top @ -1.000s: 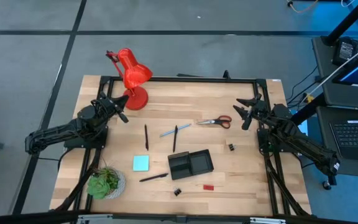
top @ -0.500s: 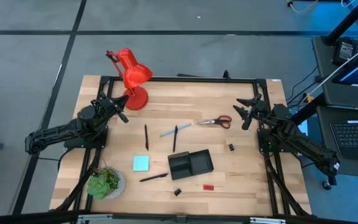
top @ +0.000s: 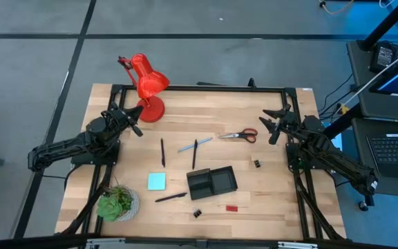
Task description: Pick and place office supplies into organizer
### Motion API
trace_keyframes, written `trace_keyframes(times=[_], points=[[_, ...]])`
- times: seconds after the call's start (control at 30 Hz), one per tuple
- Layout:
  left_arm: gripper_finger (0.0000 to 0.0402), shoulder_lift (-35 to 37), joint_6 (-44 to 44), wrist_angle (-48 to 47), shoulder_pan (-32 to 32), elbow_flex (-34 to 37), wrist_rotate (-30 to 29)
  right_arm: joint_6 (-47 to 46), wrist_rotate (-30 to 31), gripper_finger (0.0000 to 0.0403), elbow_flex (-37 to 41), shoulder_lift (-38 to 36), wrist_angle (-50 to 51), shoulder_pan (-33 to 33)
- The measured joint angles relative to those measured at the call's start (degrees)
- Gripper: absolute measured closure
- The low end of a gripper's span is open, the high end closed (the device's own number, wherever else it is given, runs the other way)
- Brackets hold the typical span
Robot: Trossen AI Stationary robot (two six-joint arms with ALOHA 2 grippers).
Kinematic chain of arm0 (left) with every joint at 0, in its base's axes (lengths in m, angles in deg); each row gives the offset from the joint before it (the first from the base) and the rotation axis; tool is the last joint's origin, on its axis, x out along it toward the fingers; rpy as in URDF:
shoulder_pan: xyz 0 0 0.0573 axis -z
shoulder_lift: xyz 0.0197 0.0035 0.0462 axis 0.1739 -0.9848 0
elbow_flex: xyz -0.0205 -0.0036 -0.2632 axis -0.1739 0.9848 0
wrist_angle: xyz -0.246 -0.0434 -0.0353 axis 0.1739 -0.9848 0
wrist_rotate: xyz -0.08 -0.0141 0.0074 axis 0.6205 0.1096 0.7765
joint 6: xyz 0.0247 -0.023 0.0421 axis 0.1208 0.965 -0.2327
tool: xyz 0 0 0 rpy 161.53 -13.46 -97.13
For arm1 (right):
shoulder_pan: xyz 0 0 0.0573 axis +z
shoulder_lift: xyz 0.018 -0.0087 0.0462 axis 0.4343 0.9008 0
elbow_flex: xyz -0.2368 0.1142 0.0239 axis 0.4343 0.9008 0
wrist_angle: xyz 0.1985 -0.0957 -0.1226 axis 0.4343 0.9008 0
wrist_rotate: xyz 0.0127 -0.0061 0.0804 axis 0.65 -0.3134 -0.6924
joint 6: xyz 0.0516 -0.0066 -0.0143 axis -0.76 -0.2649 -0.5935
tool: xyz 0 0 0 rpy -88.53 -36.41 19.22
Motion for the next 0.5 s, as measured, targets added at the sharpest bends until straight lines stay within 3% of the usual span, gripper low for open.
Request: trace_keyframes(times=[0.2, 0.5], points=[[0.0370, 0.0, 0.0, 0.0, 0.0, 0.0, 0.0, -0.3, 0.0, 0.0210, 0.0, 0.0, -0.4, 0.0], [0.0370, 0.0, 0.0, 0.0, 0.0, 0.0, 0.0, -9.1, -0.1, 0.0210, 0.0, 0.0, -0.2, 0.0]])
